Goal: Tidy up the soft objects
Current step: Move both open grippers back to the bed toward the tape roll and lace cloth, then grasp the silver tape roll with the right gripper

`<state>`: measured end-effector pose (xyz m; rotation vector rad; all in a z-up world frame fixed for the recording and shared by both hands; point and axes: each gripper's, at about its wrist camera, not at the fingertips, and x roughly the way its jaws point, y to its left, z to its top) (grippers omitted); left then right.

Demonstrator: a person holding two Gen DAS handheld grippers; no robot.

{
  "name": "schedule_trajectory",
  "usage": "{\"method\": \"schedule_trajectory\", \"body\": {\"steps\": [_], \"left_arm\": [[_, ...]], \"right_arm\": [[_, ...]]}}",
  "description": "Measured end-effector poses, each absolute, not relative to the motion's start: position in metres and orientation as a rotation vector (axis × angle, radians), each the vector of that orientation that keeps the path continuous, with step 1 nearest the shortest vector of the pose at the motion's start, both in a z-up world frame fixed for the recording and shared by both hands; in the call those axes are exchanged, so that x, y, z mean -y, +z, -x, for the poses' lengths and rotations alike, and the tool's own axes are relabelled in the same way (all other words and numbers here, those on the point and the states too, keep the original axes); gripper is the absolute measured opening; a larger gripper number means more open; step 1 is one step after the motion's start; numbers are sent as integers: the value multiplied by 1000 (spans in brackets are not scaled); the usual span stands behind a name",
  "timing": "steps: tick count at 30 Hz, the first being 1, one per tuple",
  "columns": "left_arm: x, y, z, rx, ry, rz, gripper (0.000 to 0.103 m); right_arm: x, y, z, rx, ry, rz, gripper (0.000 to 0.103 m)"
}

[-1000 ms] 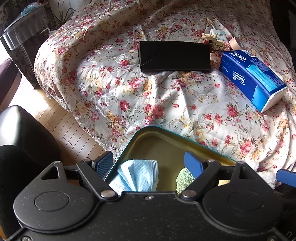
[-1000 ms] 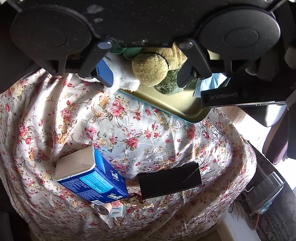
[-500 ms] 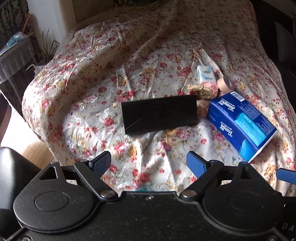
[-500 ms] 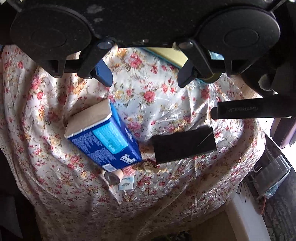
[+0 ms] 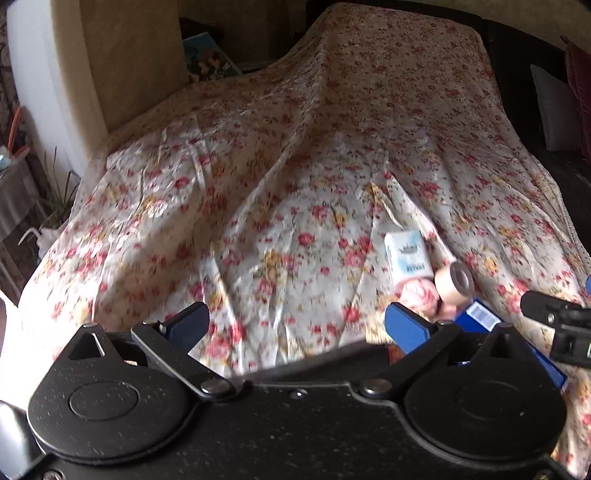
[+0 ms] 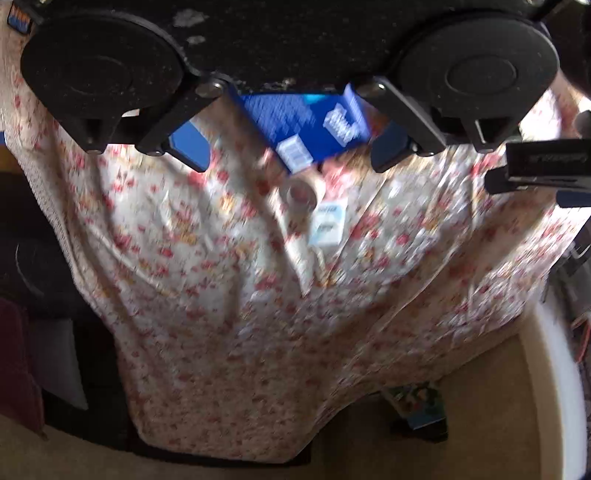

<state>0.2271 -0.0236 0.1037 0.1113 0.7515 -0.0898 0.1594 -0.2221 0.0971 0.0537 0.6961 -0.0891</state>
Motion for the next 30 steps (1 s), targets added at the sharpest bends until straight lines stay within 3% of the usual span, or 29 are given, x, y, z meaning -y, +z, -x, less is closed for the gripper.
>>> {"method": "schedule_trajectory", "body": {"steps": [10, 15, 24, 26, 30], "left_arm": [[29, 76, -268, -831, -104, -112, 98], [20, 62, -278, -880, -96, -91, 93], [11, 59, -280, -900, -148, -42, 93], [14, 58, -279, -898, -167, -43, 93], [17, 57, -278, -893, -193, -35, 93]], "right_arm": [[246, 72, -258, -788, -158, -163, 101], [252, 42, -286, -903, -61, -252, 94], [251, -5, -302, -1036, -41, -312, 69], [255, -9, -302, -1050, 6, -354, 48], [258, 0, -297, -1031, -12, -357, 48]]}}
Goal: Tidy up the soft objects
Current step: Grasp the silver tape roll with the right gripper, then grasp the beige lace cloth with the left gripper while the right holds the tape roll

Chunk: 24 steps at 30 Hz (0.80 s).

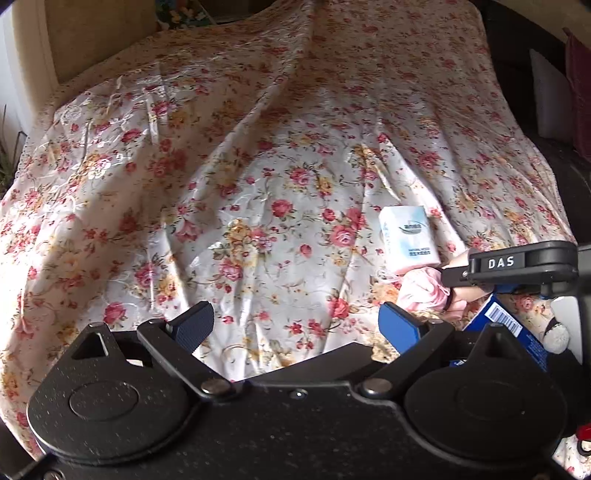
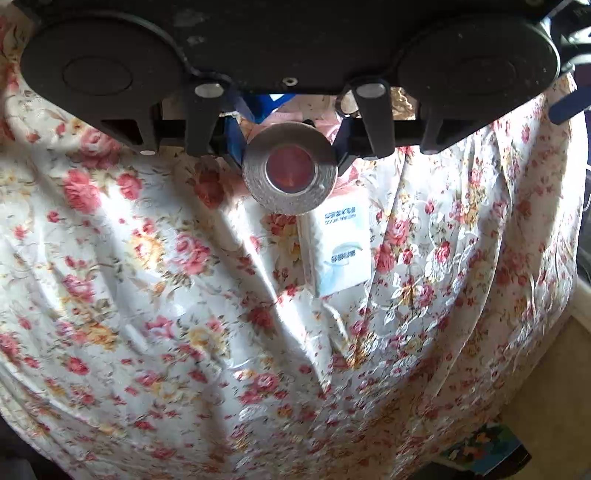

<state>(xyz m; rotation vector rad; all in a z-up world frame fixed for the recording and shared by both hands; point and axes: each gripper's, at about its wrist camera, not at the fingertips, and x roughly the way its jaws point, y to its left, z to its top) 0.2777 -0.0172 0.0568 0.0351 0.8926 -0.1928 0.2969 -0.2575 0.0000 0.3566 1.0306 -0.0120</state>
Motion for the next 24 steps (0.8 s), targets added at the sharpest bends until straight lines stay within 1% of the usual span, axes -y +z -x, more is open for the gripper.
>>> {"method": "schedule_trajectory", "body": {"steps": [4, 9, 15, 18, 24], "left_arm": [[18, 53, -279, -914, -203, -11, 93], [25, 51, -279, -931, -197, -12, 93], [52, 60, -288, -920, -238, -55, 95], [71, 56, -305, -978, -295, -69, 96], [110, 27, -326, -1121, -337, -212, 96]], "right_arm": [[271, 14, -289, -986, -68, -381, 48], [295, 18, -280, -989, -115, -465, 48], [311, 34, -275, -933, -183, -431, 48], [324, 37, -273, -922, -195, -453, 48], [343, 43, -271, -890, -242, -478, 48]]}}
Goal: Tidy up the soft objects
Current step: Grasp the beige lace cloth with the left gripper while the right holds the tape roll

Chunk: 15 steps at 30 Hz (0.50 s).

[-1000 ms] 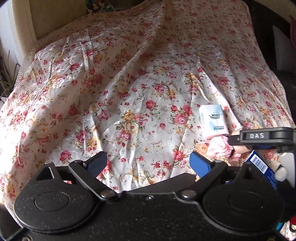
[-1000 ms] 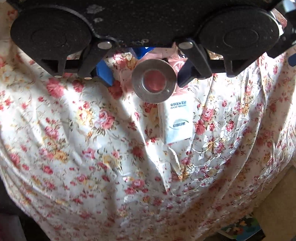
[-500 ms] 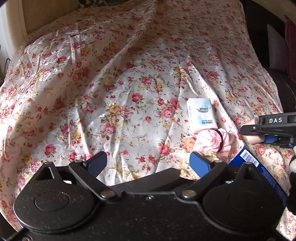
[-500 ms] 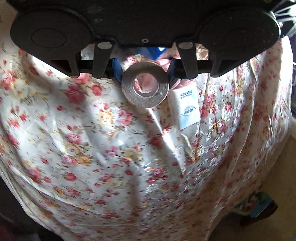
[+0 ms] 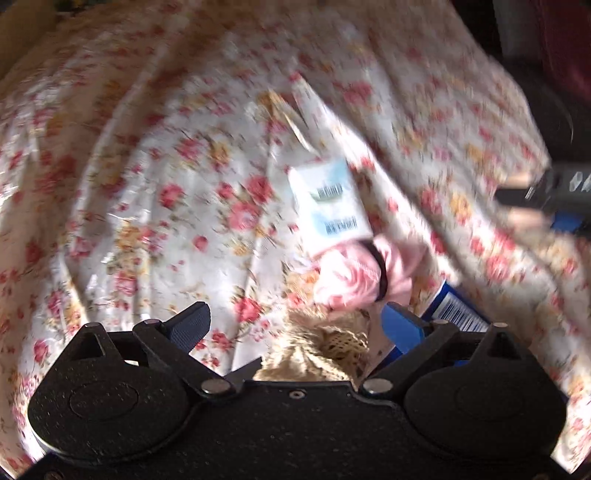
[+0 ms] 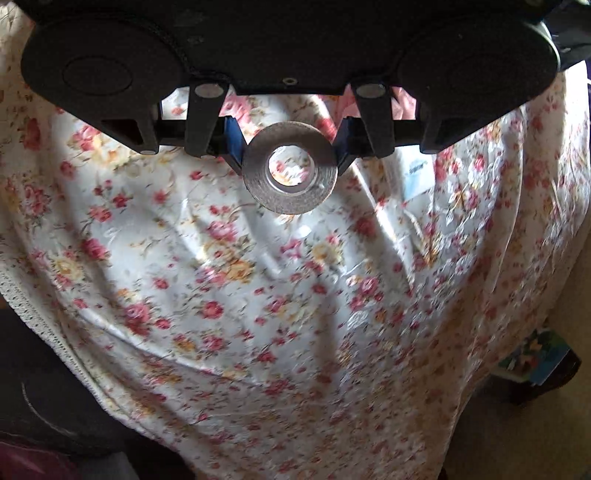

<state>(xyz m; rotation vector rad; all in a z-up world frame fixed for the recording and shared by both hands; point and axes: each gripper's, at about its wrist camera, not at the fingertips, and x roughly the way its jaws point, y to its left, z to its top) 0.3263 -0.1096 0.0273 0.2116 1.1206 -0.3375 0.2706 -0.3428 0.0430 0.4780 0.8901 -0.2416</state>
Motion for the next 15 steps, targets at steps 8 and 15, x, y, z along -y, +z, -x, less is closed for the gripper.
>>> {"method": "schedule_trajectory", "body": {"steps": [8, 15], "left_arm": [[111, -4, -345, -1310, -366, -160, 56], [109, -4, -339, -1263, -351, -94, 51]], "right_arm": [[344, 43, -272, -886, -235, -474, 48], [339, 42, -271, -917, -216, -436, 48]]}}
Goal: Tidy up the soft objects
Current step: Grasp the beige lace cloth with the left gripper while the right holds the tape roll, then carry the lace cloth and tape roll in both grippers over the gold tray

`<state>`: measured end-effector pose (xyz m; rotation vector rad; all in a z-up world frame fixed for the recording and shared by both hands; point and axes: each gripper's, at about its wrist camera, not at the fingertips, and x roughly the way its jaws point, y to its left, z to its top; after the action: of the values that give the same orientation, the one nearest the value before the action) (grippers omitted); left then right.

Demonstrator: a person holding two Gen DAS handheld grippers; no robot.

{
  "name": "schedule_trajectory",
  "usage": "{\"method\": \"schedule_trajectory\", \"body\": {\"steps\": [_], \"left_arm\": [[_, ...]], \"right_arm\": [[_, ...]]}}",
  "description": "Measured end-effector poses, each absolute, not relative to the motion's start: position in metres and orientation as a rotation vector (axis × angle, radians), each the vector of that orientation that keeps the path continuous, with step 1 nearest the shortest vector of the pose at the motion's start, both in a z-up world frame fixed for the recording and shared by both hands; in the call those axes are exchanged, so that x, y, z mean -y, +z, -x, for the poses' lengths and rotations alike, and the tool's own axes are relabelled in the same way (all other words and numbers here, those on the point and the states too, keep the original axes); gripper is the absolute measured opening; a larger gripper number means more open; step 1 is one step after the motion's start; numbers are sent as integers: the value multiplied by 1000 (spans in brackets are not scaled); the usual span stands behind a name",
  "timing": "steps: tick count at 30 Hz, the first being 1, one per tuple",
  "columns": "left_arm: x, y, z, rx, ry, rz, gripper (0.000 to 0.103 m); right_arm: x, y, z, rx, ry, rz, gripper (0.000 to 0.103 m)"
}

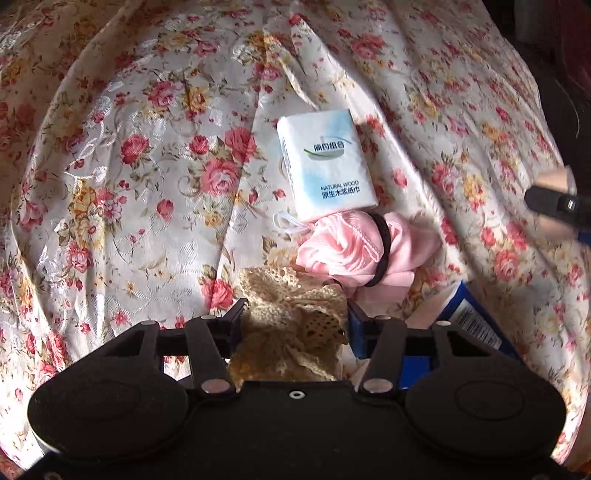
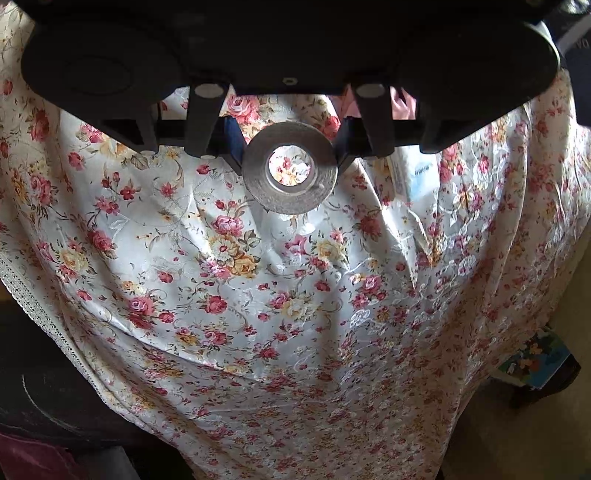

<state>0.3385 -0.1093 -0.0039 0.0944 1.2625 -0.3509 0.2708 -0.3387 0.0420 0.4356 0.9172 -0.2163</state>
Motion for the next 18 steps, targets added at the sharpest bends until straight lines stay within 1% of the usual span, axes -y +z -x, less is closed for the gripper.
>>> {"method": "schedule_trajectory", "body": {"steps": [8, 11, 18], "left_arm": [[117, 25, -326, -1180, -315, 10, 51], [129, 38, -322, -1166, -330, 41, 51], [165, 59, -288, -1132, -409, 47, 51]], "right_arm": [[338, 42, -265, -974, -225, -361, 48], [340, 43, -261, -991, -251, -309, 48], [354, 49, -245, -1002, -265, -284, 48]]}}
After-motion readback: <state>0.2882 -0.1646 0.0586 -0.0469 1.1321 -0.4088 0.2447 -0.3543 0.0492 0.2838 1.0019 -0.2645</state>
